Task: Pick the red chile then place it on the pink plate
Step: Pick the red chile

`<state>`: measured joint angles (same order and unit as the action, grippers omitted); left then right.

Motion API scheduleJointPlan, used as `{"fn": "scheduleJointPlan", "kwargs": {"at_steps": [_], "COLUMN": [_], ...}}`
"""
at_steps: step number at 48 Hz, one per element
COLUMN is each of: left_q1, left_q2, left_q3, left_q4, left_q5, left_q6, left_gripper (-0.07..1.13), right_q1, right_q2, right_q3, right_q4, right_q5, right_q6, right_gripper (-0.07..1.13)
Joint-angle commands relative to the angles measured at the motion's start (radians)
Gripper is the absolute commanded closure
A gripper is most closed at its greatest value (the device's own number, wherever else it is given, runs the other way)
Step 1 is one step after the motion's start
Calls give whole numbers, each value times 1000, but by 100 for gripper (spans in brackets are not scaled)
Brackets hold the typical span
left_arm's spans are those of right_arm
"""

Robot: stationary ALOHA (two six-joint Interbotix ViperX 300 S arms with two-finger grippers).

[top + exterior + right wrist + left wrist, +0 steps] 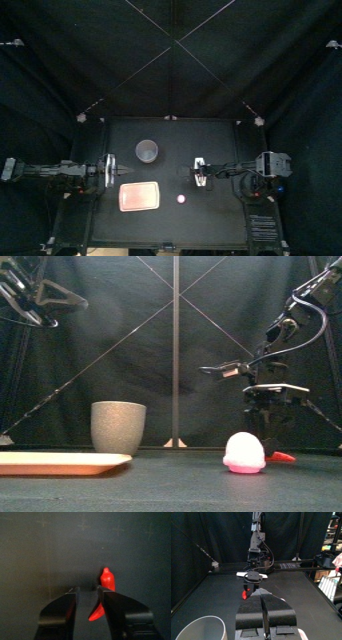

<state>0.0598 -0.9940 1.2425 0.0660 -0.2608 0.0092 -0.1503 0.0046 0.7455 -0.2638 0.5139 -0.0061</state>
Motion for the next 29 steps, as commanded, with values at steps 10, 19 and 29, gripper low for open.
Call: {"fn": "scheduleJointPlan", "kwargs": {"at_steps": [10,19,29], "left_q1": [5,5,9], "left_q2": [2,2,3], "left_q3": [-14,-11,-8], "left_q4": [2,2,2], "left_q5": [-3,-2,-2], "left_q6": [2,2,2], "left_gripper": [109,109,109], "right_q1": [-44,-72,-97], "right_q2": [-14,-15,-37], "right_q3": [-20,-34,-37], "right_q4": [-5,-8,-15], "right_q5": [-5,-6,3], "right_q6": [-3,-8,-5], "right_gripper": [11,11,11]}}
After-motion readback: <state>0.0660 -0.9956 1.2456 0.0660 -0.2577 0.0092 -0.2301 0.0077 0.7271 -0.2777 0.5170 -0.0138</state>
